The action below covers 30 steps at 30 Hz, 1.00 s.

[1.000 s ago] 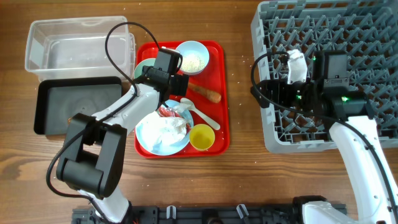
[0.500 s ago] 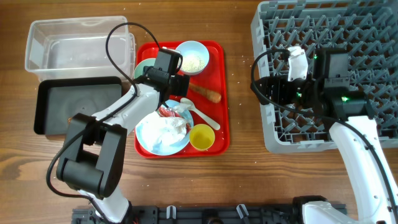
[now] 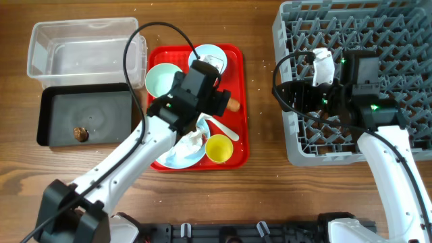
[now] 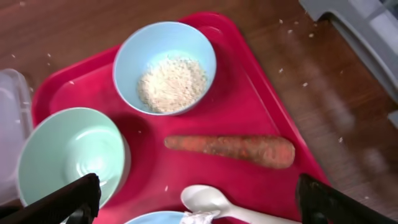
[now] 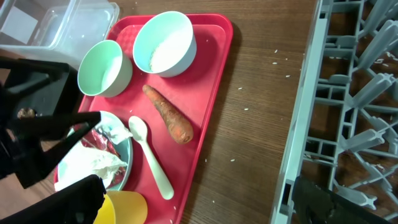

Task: Sort waste into correct bins and load items into the dishwasher rack
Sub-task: 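Grasp the white rice bowl rim with the left gripper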

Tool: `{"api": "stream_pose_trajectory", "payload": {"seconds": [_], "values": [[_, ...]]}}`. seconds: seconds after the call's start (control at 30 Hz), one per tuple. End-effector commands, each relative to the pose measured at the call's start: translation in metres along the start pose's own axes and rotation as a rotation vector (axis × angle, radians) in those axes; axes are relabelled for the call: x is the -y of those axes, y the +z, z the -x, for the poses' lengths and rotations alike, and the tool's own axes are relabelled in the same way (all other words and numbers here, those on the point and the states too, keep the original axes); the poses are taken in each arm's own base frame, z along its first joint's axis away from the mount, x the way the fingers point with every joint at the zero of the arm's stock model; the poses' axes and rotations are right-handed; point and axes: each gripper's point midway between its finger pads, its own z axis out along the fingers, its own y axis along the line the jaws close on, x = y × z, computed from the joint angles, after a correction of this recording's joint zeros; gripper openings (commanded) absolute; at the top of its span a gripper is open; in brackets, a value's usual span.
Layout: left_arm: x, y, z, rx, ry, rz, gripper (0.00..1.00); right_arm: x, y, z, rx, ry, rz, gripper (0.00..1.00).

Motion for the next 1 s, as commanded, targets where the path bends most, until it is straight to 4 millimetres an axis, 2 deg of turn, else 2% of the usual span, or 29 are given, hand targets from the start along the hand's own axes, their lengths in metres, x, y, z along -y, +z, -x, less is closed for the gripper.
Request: {"api": "stream_pose_trajectory", "payload": {"seconds": [0.0, 0.07, 0.13, 0.27, 0.43, 0.5, 0.6, 0.63, 0.73, 0.8, 0.9, 0.97], "values": [[0.026, 0.0, -0.002, -0.015, -0.019, -0.157, 1.0, 0.0, -0.002, 0.009, 0.017, 0.005, 0.0, 1.0], [0.028, 0.0, -0.002, -0.016, -0.038, -0.168, 0.96, 0.0, -0.002, 0.009, 0.018, 0.005, 0.0, 1.0], [0.028, -0.001, 0.001, -0.012, -0.128, -0.169, 0.96, 0.0, -0.003, 0.011, 0.025, -0.004, -0.001, 1.0], [0.025, -0.01, 0.017, 0.004, -0.157, -0.16, 0.93, -0.007, -0.017, 0.028, 0.09, -0.039, -0.002, 1.0], [-0.009, -0.045, 0.075, 0.018, -0.206, -0.094, 0.94, -0.01, -0.062, 0.06, 0.21, -0.034, -0.101, 1.0], [-0.02, -0.046, 0.094, 0.025, -0.223, -0.078, 0.94, -0.011, -0.08, 0.065, 0.255, -0.029, -0.137, 0.99], [-0.019, -0.02, 0.105, 0.014, -0.22, -0.072, 0.92, -0.018, -0.094, 0.063, 0.279, -0.021, -0.133, 0.99], [-0.016, 0.001, 0.099, -0.017, -0.215, -0.066, 0.88, -0.019, -0.094, 0.059, 0.267, -0.017, -0.134, 0.99], [-0.014, 0.042, 0.076, -0.099, -0.206, -0.039, 0.78, -0.016, -0.09, 0.05, 0.224, -0.001, -0.138, 0.99], [-0.01, 0.078, 0.053, -0.173, -0.2, -0.027, 0.69, -0.011, -0.081, 0.042, 0.18, 0.017, -0.145, 0.99], [-0.005, 0.103, 0.038, -0.207, -0.192, -0.025, 0.65, -0.004, -0.069, 0.037, 0.139, 0.036, -0.15, 0.98], [0.002, 0.112, 0.037, -0.2, -0.185, -0.032, 0.61, 0.001, -0.06, 0.034, 0.111, 0.049, -0.152, 0.98]]}}
